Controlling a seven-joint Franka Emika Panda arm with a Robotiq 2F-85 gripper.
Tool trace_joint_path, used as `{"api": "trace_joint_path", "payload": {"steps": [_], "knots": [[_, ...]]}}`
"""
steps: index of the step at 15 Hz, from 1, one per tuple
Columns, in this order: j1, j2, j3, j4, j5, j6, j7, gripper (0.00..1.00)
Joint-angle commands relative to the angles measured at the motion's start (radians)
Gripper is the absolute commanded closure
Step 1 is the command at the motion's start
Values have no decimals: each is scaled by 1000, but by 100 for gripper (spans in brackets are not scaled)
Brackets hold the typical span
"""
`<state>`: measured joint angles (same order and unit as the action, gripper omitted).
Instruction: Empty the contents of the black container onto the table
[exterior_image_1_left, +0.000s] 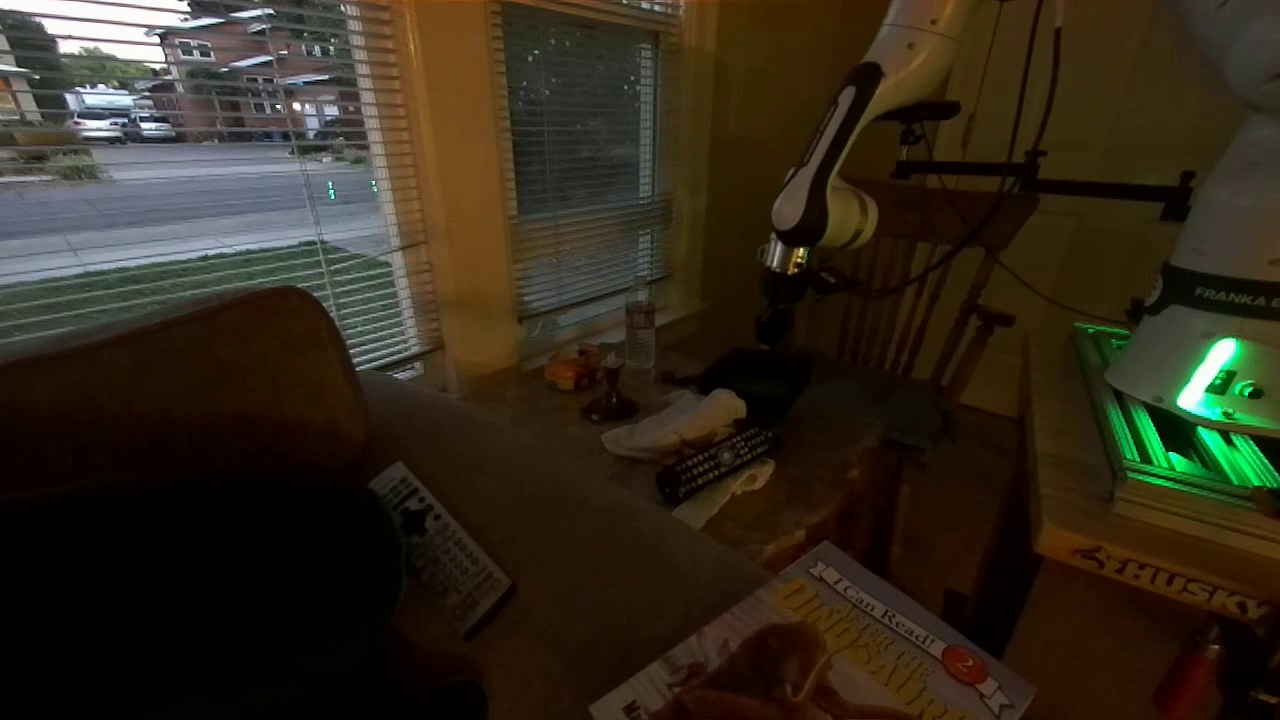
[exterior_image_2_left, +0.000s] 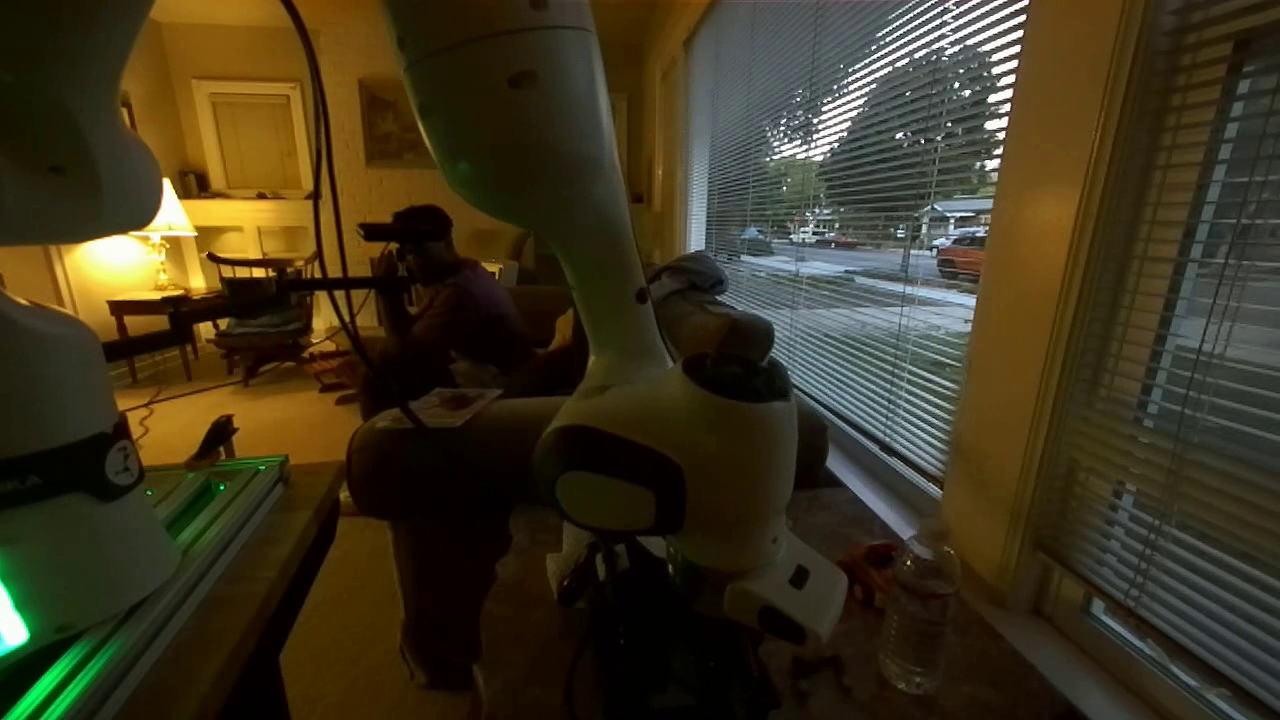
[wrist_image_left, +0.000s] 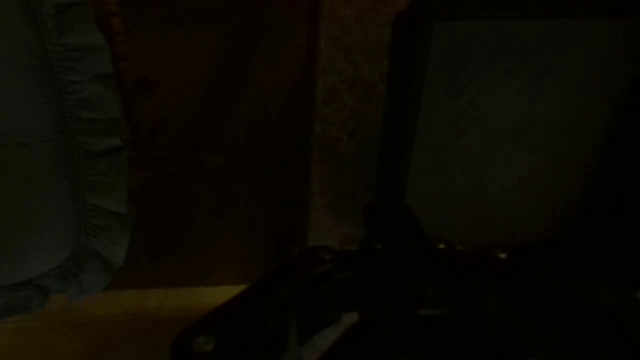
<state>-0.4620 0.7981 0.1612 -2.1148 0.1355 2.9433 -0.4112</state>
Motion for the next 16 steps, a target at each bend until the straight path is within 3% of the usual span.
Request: {"api": "trace_joint_path", "payload": {"steps": [1,4,5,6,7,10,16], "knots": [[-51,42,38,15,-39,47,-27,98],[-73,69,52,17,-58,99,-36,98],[-81,76,59,18,-69,113,-33,92],[-88,78,64,16,-81,114,-28,65],[-89,78,65,12,-90,128,-21,64],[-68,53,52,-9,-115,152,5,44],[81,-120,-45,-95,-94,-61,115,3]]}}
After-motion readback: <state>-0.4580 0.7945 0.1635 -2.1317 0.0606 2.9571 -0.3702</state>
